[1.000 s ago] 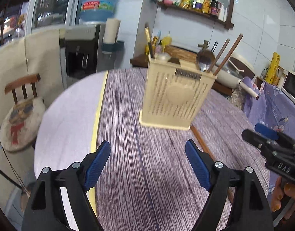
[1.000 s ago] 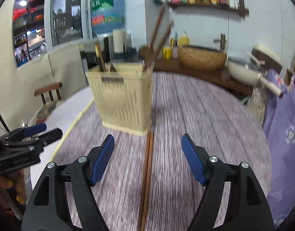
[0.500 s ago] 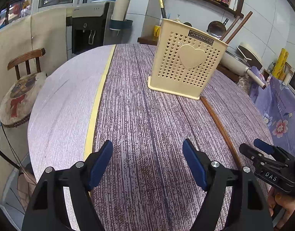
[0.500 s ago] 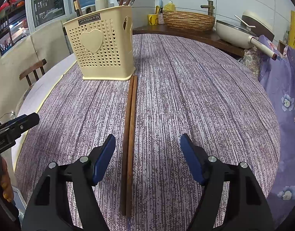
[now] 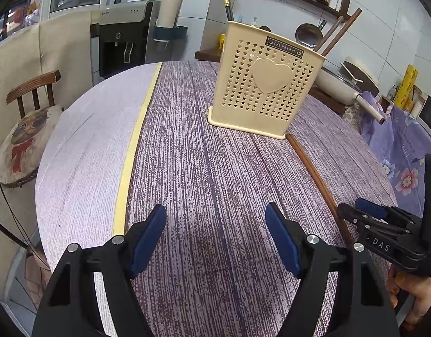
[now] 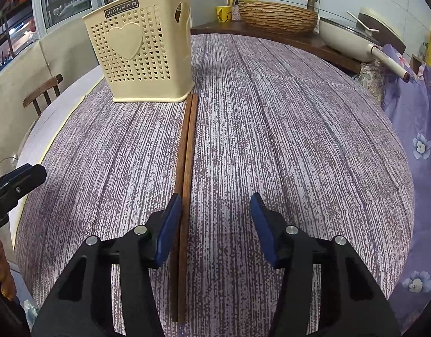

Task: Organize utensils
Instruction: 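Close the right tool on one brown chopstick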

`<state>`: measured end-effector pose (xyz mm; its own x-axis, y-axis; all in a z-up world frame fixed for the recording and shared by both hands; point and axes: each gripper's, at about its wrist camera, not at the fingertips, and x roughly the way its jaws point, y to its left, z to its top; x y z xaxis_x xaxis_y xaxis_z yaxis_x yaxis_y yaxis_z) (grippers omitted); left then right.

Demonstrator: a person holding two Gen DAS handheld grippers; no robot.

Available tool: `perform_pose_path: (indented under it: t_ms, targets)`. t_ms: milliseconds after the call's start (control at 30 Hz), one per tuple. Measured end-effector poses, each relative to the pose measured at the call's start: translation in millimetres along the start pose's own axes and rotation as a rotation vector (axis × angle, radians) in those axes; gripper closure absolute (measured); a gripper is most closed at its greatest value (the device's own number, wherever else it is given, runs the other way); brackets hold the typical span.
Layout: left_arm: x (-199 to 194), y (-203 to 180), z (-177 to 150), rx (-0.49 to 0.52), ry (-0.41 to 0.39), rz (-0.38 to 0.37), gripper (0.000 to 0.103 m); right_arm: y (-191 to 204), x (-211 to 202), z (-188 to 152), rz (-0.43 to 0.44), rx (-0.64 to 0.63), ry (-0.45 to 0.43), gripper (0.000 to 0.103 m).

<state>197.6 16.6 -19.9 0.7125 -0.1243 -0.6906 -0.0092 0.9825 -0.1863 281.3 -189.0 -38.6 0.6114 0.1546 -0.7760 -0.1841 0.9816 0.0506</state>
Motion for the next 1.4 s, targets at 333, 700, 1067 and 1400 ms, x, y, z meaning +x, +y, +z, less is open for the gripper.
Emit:
perform_pose_path:
  t_ms: [333,700,1067,1400]
  targets:
    - [2.8,-2.1,-3.4,0.005,0.016,-0.012,0.031,5.9,12.1,12.8,0.053,-0.035,0.055,0.057]
    - [2.6,-2.2,-4.9,0.01,0.02,-0.02,0.031,-2.1,12.9,20.1,0.1,0.039,0.059,0.065]
    - [3.0,-8.8,-7.5,0.031,0.029,-0.028,0.031,-4.1,17.9,24.5,0.097,0.041,0.074,0.066]
    - [1.1,-10.5,-8.3,0.038,0.028,-0.029,0.031,-9.9,33.8,46.2,0.136,0.073,0.108,0.077]
